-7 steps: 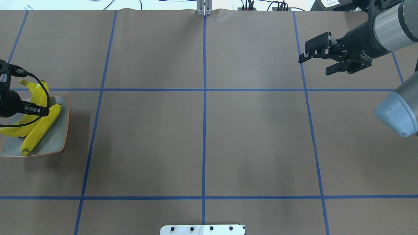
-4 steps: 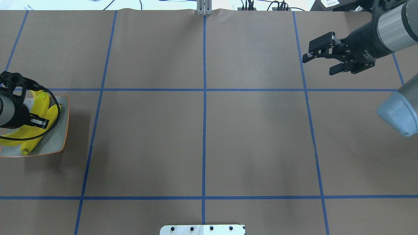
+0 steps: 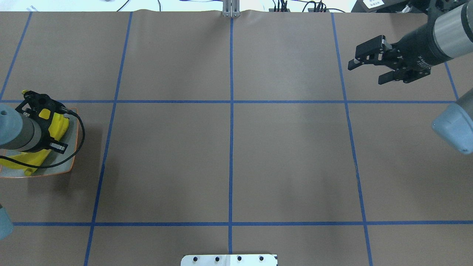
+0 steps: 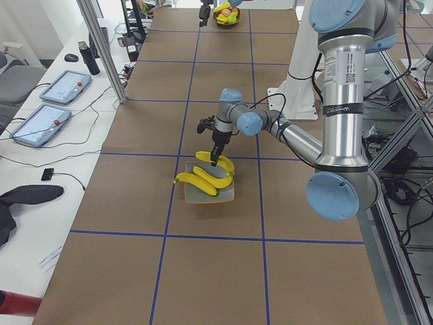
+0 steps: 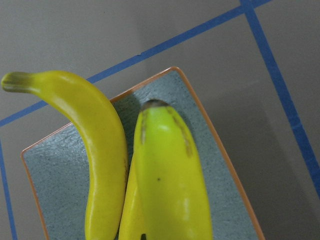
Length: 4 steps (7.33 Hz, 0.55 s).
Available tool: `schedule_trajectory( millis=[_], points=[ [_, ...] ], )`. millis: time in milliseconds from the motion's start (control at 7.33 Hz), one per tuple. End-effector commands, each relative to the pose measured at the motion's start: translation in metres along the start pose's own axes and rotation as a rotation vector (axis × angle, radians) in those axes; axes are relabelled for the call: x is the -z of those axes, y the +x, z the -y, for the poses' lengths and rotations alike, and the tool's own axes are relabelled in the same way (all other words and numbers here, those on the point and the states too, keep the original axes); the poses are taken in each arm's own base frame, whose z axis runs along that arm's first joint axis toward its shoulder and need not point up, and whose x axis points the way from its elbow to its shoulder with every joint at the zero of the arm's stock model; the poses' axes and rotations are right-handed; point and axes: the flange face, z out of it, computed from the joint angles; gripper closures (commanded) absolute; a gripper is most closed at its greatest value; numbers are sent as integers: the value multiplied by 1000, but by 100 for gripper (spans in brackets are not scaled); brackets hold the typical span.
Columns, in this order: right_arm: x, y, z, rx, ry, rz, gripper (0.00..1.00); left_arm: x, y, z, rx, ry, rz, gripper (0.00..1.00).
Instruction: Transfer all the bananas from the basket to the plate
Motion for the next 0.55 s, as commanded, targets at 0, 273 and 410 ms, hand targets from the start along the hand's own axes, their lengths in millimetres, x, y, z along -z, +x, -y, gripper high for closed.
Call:
schedule_trajectory(
  millis=[0,273,410],
  points=[
    [4,18,6,12,12,-20,0,-17,12,5,-15,-9,36,100],
    [7,18,6,15,15,-17,0,-29,16,12,-16,-15,52,100],
    [7,19,7,15,15,-16,0,-32,16,12,-17,-21,56,100]
  ],
)
